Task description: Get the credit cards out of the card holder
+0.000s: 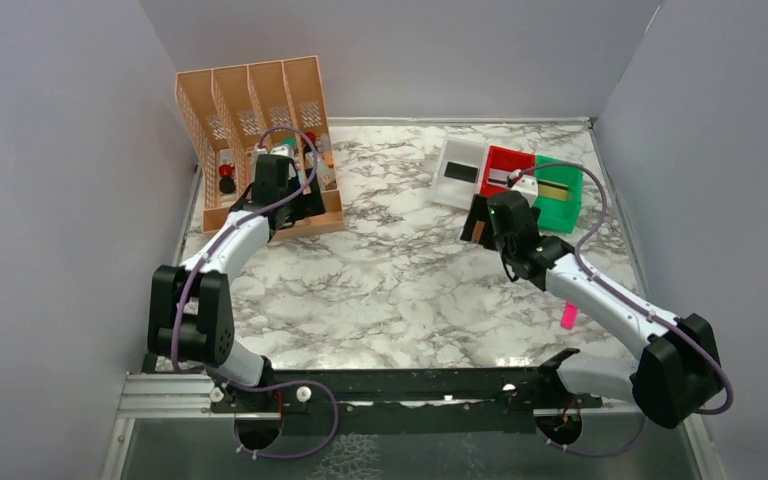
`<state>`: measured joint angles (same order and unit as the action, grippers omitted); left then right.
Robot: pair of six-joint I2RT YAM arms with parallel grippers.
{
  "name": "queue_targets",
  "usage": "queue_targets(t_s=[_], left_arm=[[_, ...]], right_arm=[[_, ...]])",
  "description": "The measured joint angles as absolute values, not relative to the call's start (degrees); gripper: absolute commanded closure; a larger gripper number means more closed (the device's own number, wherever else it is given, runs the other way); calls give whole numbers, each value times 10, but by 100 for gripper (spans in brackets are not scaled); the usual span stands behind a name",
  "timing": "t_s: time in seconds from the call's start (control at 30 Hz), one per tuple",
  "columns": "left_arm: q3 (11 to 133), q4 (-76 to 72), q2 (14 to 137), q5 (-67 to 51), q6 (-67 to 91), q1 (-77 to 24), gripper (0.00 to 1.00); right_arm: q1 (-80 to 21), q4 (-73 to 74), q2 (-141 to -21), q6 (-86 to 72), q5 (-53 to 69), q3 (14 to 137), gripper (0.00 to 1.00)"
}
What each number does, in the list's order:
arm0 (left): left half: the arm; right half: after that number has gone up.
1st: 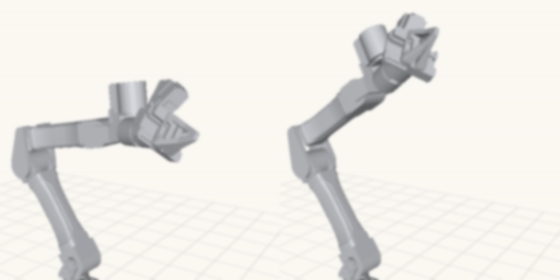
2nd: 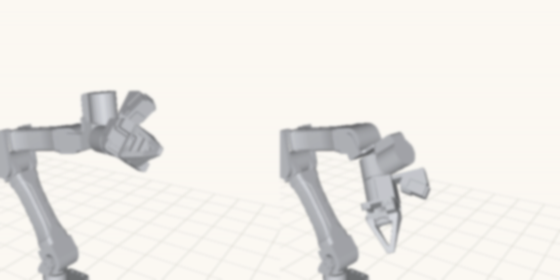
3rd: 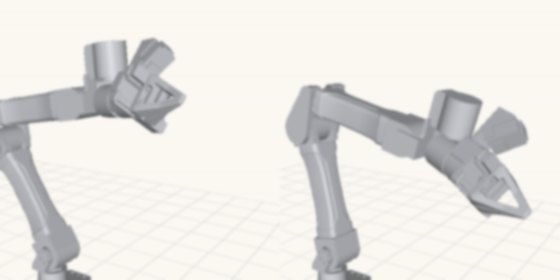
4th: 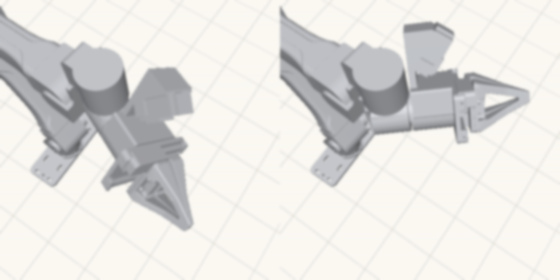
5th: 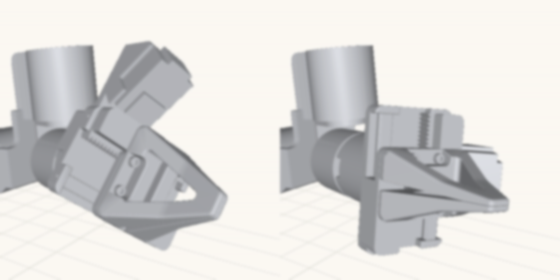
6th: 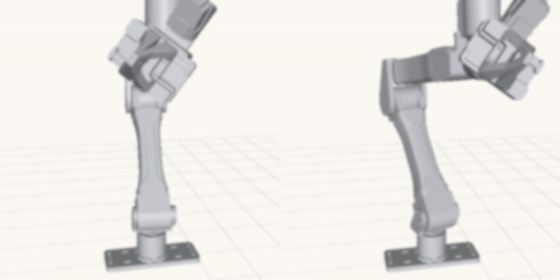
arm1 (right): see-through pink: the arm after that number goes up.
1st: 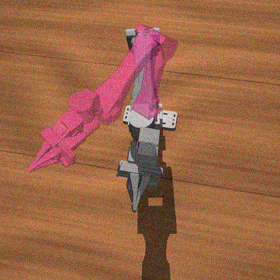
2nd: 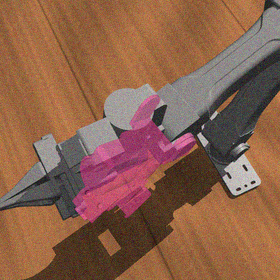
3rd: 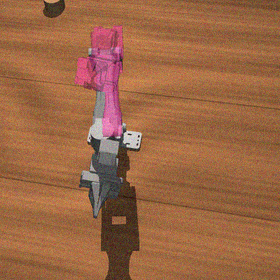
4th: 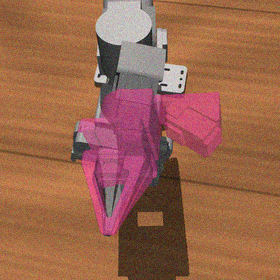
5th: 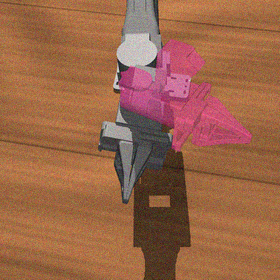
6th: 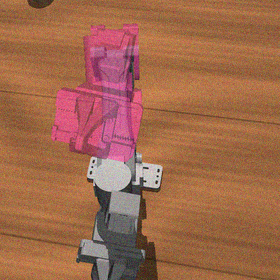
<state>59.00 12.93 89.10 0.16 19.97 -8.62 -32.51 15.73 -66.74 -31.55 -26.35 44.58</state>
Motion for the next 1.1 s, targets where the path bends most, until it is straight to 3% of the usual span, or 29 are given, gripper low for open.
queue_targets(t_s=[0.33, 0.63, 0.83, 1.1], left_arm=[[510, 130, 742, -73, 209, -86, 1], [462, 134, 685, -170, 208, -88, 1], [462, 142, 672, -178, 203, -88, 1], [462, 159, 669, -178, 203, -88, 1]], right_arm=[[-235, 131, -832, -279, -188, 524, 4], [-190, 98, -896, -237, -166, 522, 19], [-190, 91, -958, -224, -150, 544, 34], [-187, 64, -939, -225, -132, 507, 45]])
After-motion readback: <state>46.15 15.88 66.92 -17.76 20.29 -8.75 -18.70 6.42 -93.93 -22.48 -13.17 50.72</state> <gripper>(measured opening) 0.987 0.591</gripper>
